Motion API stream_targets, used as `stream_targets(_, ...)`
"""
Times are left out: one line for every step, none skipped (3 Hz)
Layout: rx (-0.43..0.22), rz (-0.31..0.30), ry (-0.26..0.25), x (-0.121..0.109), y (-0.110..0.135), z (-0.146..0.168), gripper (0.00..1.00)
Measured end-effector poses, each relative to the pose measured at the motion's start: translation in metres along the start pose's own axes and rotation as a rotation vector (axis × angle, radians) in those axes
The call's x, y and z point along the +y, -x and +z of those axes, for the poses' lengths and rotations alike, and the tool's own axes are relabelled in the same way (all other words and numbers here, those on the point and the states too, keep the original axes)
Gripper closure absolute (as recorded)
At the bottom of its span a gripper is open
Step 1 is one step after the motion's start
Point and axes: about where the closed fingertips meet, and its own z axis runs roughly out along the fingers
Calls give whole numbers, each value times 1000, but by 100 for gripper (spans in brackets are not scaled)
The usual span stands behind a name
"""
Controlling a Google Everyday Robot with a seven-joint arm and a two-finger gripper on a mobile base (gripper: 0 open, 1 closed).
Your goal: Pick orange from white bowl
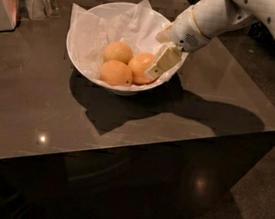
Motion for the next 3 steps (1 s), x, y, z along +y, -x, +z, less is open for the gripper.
stream_targets(20,17,17,-4,-7,18,25)
stream_targets(29,22,33,-4,-9,28,24)
stream_targets(25,27,68,-2,-9,41,24)
